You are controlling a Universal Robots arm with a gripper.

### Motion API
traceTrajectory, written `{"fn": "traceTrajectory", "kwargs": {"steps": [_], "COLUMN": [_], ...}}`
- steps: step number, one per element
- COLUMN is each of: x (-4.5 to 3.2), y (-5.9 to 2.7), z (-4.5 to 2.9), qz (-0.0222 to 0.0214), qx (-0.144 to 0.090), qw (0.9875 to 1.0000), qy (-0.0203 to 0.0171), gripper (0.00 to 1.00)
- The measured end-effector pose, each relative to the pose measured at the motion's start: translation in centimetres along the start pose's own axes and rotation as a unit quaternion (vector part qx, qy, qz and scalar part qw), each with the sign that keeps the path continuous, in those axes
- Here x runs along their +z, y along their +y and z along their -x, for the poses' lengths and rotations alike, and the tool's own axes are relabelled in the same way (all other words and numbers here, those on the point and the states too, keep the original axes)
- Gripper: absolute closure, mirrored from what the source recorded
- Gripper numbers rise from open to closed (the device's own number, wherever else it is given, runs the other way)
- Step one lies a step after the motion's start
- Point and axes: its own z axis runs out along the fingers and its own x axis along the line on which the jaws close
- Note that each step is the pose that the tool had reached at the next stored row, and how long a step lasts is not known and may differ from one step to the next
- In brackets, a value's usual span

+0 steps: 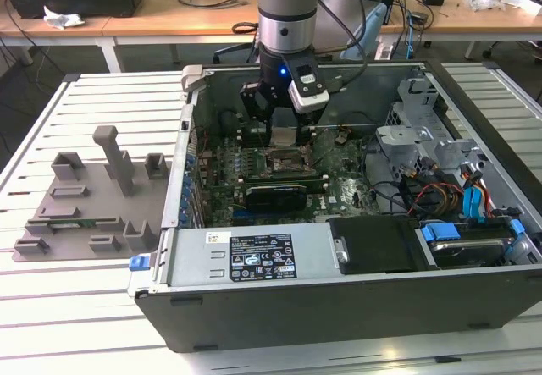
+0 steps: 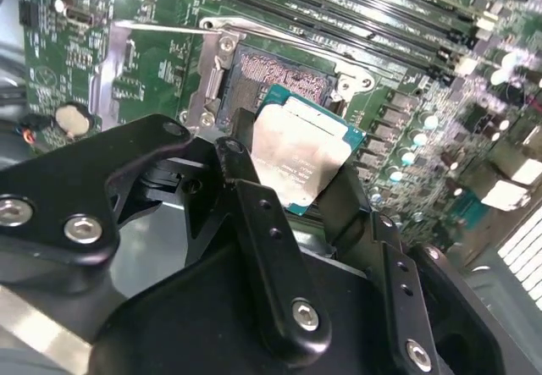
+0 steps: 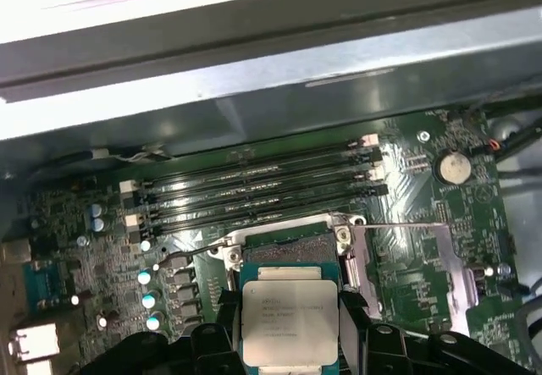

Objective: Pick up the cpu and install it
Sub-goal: 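Place the cpu into insertion slot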

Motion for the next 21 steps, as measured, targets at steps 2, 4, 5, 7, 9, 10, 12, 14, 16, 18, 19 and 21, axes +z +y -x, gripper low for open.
{"fn": "traceTrajectory", "kwargs": {"steps": [2, 4, 5, 7, 9, 10, 12, 14, 16, 18, 19, 21], "x": [0.00, 0.02, 0.02, 0.03, 0.03, 0.04, 0.04, 0.05, 0.05, 0.06, 0.06, 0.07], "y": [0.00, 0.00, 0.00, 0.00, 0.00, 0.00, 0.00, 0.00, 0.00, 0.00, 0.00, 0.00], "z": [0.00, 0.00, 0.00, 0.00, 0.00, 0.00, 0.00, 0.00, 0.00, 0.00, 0.00, 0.00], "qz": [-0.0002, -0.0004, -0.0005, -0.0008, -0.0010, -0.0011, -0.0013, -0.0015, -0.0017, -0.0019, -0.0020, -0.0023], "qx": [0.017, 0.041, 0.048, 0.075, 0.091, 0.105, 0.125, 0.142, 0.160, 0.181, 0.189, 0.209], "qw": [0.9999, 0.9991, 0.9989, 0.9972, 0.9958, 0.9944, 0.9922, 0.9899, 0.9871, 0.9835, 0.9820, 0.9778], "qy": [-0.0005, -0.0011, -0.0013, -0.0021, -0.0025, -0.0029, -0.0034, -0.0039, -0.0044, -0.0050, -0.0052, -0.0058], "gripper": [0.45, 0.45, 0.45, 0.45, 0.45, 0.45, 0.45, 0.45, 0.45, 0.45, 0.45, 0.45]}}
